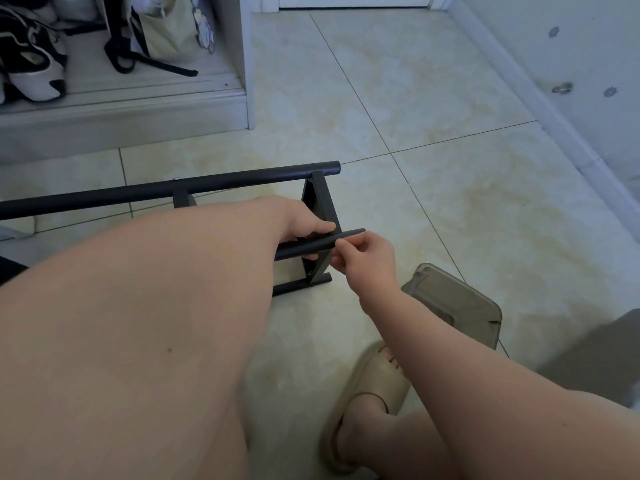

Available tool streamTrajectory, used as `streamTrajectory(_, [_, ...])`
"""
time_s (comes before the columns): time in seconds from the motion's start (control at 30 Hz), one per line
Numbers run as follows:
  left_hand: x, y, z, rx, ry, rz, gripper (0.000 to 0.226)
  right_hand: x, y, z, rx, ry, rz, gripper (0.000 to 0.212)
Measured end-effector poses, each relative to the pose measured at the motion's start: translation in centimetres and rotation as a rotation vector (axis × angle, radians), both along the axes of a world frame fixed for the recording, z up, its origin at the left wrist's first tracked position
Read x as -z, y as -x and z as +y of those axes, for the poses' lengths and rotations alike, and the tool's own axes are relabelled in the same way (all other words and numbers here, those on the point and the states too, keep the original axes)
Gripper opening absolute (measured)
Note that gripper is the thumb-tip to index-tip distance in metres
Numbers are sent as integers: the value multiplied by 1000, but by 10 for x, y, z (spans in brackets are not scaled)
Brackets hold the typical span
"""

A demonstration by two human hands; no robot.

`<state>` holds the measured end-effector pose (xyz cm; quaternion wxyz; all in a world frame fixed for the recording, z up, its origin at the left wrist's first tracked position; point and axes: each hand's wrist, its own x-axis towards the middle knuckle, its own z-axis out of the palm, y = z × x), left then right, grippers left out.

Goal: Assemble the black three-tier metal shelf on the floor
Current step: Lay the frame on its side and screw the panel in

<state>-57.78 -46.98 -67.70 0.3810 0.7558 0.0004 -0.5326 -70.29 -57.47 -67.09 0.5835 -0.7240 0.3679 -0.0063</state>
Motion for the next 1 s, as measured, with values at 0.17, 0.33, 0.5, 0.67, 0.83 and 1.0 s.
streamTrajectory(0.17, [0,0,1,13,-11,-6,48,1,3,4,130,-230,-48,15])
streamTrajectory(0.33, [1,0,-1,14,-2,-17,47,0,3,-1,-32,22,-35,18])
streamTrajectory(0.5, [1,-1,0,27,-17,-10,48,-2,4,-3,-222,333,17,19])
streamTrajectory(0.67, [0,0,-1,20,-15,-15,47,-2,-1,-6,-280,378,39,19])
streamTrajectory(0.83, [-2,1,-2,33,-12,-5,47,3,5,-6,-85,124,-10,15])
streamTrajectory(1.0, [-1,2,-3,29,2,11,47,3,6,-3,48,-89,-50,15])
